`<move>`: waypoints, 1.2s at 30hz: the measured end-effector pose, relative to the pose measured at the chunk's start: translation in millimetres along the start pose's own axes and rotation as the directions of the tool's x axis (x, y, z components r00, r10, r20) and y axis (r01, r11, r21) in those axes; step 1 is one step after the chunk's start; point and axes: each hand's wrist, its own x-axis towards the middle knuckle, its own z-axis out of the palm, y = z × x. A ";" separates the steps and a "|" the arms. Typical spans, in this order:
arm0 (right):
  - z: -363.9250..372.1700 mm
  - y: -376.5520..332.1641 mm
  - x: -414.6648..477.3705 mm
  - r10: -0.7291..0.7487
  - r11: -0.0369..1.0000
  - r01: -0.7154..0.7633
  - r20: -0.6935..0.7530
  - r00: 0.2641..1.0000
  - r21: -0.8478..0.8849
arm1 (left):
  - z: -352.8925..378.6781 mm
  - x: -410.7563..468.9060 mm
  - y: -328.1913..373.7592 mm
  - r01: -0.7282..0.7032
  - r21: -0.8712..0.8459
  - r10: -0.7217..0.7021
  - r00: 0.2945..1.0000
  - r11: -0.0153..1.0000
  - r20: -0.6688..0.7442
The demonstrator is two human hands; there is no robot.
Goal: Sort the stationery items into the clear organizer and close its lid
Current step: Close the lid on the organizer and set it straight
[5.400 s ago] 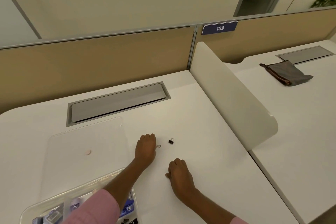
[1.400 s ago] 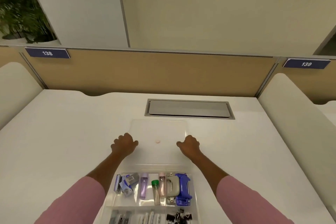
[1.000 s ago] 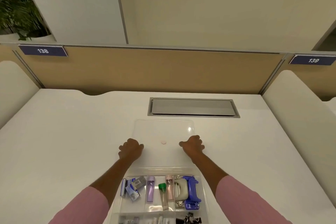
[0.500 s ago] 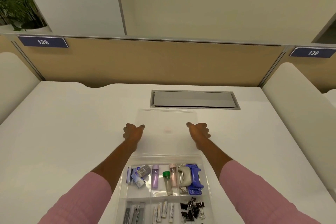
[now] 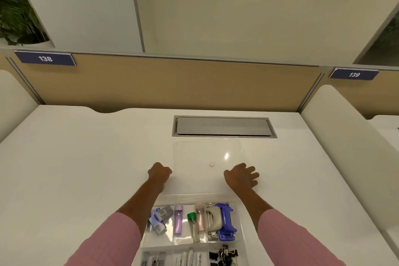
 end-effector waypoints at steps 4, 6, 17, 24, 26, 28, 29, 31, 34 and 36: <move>0.9 13.7 20.5 0.084 0.994 -0.085 0.021 0.996 0.065 | 14.5 -0.8 7.5 -0.056 0.081 0.054 0.998 0.995 0.022; 2.2 12.9 24.8 0.054 0.995 -0.057 0.038 0.998 0.086 | 21.6 -1.3 12.4 -0.059 0.050 0.055 0.996 0.997 0.068; -18.1 -2.8 36.1 0.077 0.924 -0.101 0.079 0.994 0.368 | 7.8 8.4 21.5 -0.011 -0.310 0.038 0.996 0.951 0.082; -30.1 -9.1 10.0 -0.095 0.473 -0.142 0.211 0.973 0.869 | -38.0 -5.6 14.4 0.006 -0.695 -0.021 1.000 0.719 -0.014; -33.5 -7.7 -2.0 -0.179 0.444 -0.126 0.225 0.958 0.887 | -53.5 -11.0 11.3 0.001 -0.760 -0.042 0.999 0.650 -0.034; -36.1 -6.2 -16.3 -0.287 0.451 -0.106 0.256 0.923 0.886 | -68.2 -22.5 10.7 -0.026 -0.822 -0.041 0.997 0.569 -0.061; -37.0 -4.6 -21.5 -0.338 0.449 -0.113 0.286 0.897 0.886 | -75.8 -27.9 10.6 -0.044 -0.852 -0.023 0.998 0.522 -0.066; -40.5 0.6 -32.0 -0.410 0.471 -0.128 0.345 0.844 0.873 | -91.7 -38.5 8.1 -0.052 -0.875 0.057 0.998 0.480 -0.027; -45.6 17.3 -42.7 -0.500 0.437 -0.132 0.362 0.786 0.890 | -113.6 -60.0 -3.6 -0.015 -0.847 0.248 0.959 0.531 0.138; -49.3 34.7 -49.0 -0.559 0.404 -0.165 0.386 0.734 0.900 | -125.7 -73.9 -17.5 0.052 -0.807 0.314 0.905 0.588 0.287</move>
